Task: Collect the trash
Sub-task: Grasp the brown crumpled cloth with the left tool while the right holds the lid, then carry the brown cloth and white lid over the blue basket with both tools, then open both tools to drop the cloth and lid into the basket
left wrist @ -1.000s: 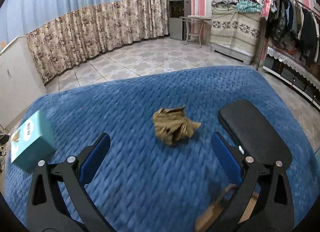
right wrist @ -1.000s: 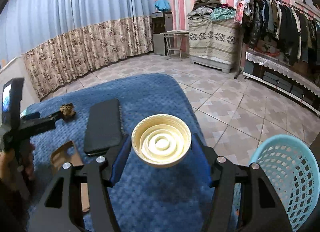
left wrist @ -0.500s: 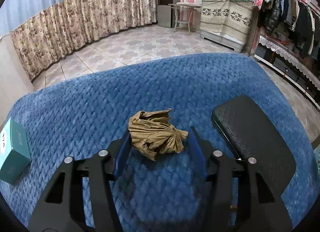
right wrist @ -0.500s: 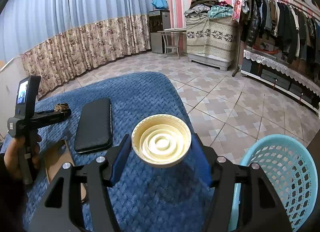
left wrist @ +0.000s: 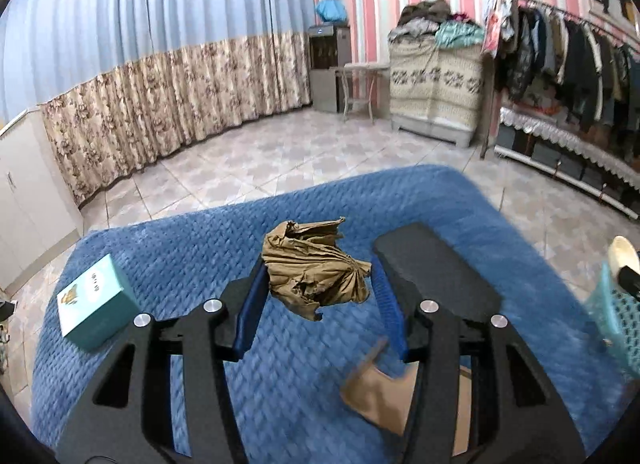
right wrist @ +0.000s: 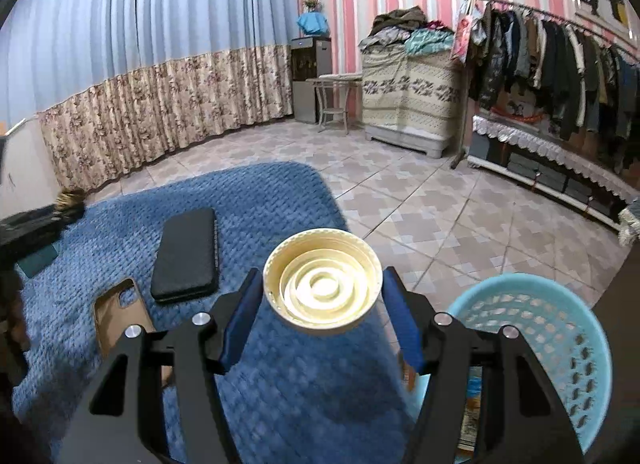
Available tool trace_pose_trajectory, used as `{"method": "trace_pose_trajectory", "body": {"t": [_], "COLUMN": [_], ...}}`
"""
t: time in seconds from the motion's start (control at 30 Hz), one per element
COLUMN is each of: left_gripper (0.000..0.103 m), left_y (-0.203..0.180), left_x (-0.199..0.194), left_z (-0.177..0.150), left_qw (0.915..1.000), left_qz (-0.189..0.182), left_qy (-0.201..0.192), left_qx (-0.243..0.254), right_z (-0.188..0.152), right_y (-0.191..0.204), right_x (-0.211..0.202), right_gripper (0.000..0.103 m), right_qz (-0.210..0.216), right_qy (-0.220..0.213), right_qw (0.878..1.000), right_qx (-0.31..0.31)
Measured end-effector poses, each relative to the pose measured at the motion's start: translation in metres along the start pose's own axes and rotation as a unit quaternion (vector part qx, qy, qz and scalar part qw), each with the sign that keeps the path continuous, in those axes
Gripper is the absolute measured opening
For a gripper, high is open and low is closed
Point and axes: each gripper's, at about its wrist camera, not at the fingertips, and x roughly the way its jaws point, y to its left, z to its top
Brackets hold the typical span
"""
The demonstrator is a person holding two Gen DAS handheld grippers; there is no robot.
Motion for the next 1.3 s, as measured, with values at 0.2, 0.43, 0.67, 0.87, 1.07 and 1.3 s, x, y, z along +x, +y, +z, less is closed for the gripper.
{"method": "trace_pose_trajectory", "body": {"t": [0.2, 0.43, 0.67, 0.87, 1.07, 1.3], "left_gripper": [0.050, 0.050, 0.050, 0.050, 0.050, 0.050], "left_y": [-0.031, -0.089, -0.160, -0.212, -0.263, -0.306], "left_x": [-0.053, -0.089, -0.088, -0.076, -0.062, -0.037], "left_z": [-0.009, -0.014, -0.035, -0.039, -0.050, -0.062], "left_qw": [0.9991, 0.9946, 0.9880, 0.9812, 0.9745, 0.9662], "left_qz": [-0.029, -0.094, -0.145, -0.175, -0.196, -0.218], "left_qy": [-0.029, -0.041, -0.017, -0.010, 0.000, 0.025], "left_qx": [0.006, 0.016, 0.050, 0.082, 0.108, 0.135], "right_z": [-0.009, -0.025, -0.035, -0.039, -0.049, -0.062], "right_y": [-0.040, -0.090, -0.142, -0.178, -0.201, -0.220], "right_x": [-0.042, -0.081, -0.089, -0.081, -0.073, -0.064], "right_gripper": [0.061, 0.061, 0.061, 0.061, 0.061, 0.061], "right_qz": [-0.037, -0.097, -0.127, -0.136, -0.147, -0.161], "right_qy": [-0.021, -0.034, -0.039, -0.038, -0.027, -0.007], "right_qw": [0.998, 0.992, 0.987, 0.982, 0.979, 0.972], "right_qx": [0.041, 0.071, 0.093, 0.127, 0.139, 0.169]}}
